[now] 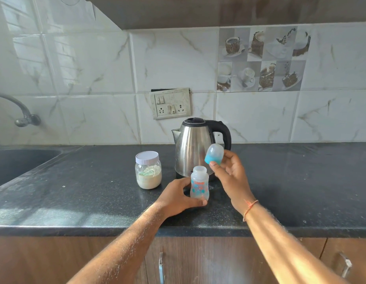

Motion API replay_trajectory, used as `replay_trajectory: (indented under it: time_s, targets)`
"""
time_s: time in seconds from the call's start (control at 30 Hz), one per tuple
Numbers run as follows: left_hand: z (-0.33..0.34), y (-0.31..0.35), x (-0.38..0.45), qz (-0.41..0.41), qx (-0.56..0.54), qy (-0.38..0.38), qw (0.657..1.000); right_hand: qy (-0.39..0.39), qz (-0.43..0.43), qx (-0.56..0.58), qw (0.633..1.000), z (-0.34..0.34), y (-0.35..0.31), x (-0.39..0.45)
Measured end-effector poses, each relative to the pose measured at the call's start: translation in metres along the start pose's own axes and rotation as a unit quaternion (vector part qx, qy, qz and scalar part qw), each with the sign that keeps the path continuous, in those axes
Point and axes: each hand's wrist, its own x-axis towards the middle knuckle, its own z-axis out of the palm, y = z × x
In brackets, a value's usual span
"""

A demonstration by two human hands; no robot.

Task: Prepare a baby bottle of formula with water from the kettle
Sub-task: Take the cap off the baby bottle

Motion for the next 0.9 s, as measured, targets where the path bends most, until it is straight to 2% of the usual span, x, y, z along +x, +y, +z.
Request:
replay_trajectory:
  time_s: [0.23, 0.37, 0.5, 0.9]
  targets:
    - [0.0, -0.007, 0.0, 0.006, -0.019, 0.007, 1.0, 0.061, 0.048, -0.177, 0.981, -0.081, -0.01, 0.038]
    - [0.001, -0.01, 0.002, 0.015, -0.025, 0.005, 1.0, 0.082, 0.085, -0.258, 0.959, -0.109, -0.003, 0.05]
    - [0.002, -0.008, 0.001, 0.019, -0.033, 0.006, 0.999, 0.097, 0.075, -0.335, 0.934, -0.121, 0.008, 0.049]
    - [0.002, -0.009, 0.004, 0.016, -0.036, 0.002, 0.999, 0.151, 0.039, -0.398, 0.904, -0.12, 0.029, 0.043]
